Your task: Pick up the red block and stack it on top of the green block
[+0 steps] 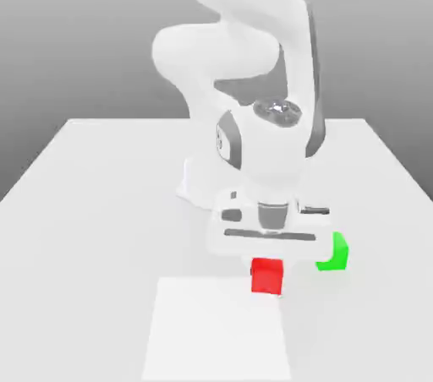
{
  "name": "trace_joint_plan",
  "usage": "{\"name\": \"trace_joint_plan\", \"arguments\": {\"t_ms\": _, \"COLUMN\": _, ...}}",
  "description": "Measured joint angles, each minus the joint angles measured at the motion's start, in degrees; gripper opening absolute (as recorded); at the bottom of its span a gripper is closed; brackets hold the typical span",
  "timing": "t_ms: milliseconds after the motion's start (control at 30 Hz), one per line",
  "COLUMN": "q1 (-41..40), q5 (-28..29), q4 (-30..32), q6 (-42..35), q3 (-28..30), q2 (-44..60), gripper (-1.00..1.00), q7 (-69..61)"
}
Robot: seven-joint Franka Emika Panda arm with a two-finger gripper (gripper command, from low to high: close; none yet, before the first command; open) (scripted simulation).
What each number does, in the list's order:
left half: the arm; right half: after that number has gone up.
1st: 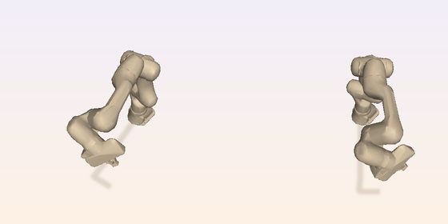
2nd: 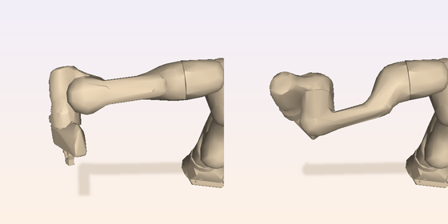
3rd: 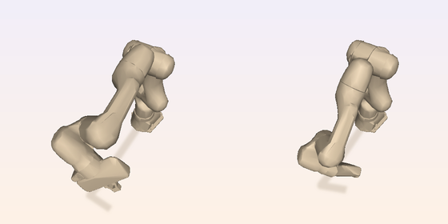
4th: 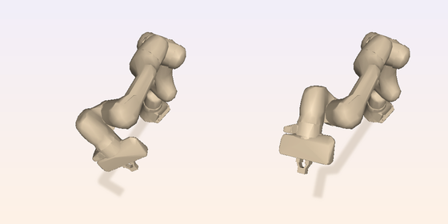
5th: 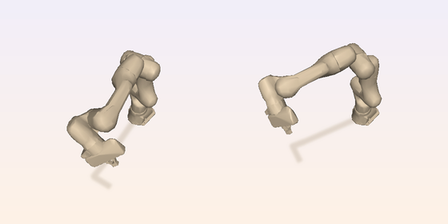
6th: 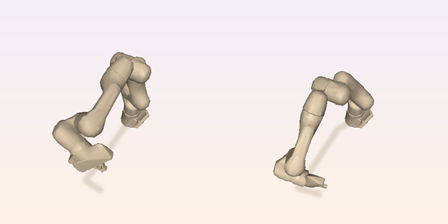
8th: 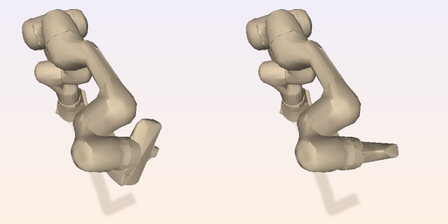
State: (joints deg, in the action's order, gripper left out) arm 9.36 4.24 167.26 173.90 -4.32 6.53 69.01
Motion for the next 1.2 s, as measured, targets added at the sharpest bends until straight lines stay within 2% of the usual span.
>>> {"name": "trace_joint_plan", "arguments": {"t_ms": 100, "q1": 0.21, "q5": -3.95, "q4": 0.8, "q6": -5.02, "q3": -0.91, "q2": -5.85, "gripper": -1.0, "q7": -2.84}}
{"name": "trace_joint_plan", "arguments": {"t_ms": 233, "q1": 1.82, "q5": -6.35, "q4": 1.87, "q6": -11.18, "q3": -0.45, "q2": -13.05, "gripper": -1.0, "q7": -4.46}}
{"name": "trace_joint_plan", "arguments": {"t_ms": 500, "q1": 7.96, "q5": -10.98, "q4": 1.84, "q6": -15.43, "q3": -1.58, "q2": -17.97, "gripper": -1.0, "q7": -9.41}}
{"name": "trace_joint_plan", "arguments": {"t_ms": 767, "q1": 13.26, "q5": -12.93, "q4": 1.93, "q6": -18.35, "q3": -3.33, "q2": -21.55, "gripper": -1.0, "q7": -12.69}}
{"name": "trace_joint_plan", "arguments": {"t_ms": 1200, "q1": 20.17, "q5": -13.09, "q4": 2.82, "q6": -20.88, "q3": -7.32, "q2": -24.34, "gripper": -1.0, "q7": -15.94}}
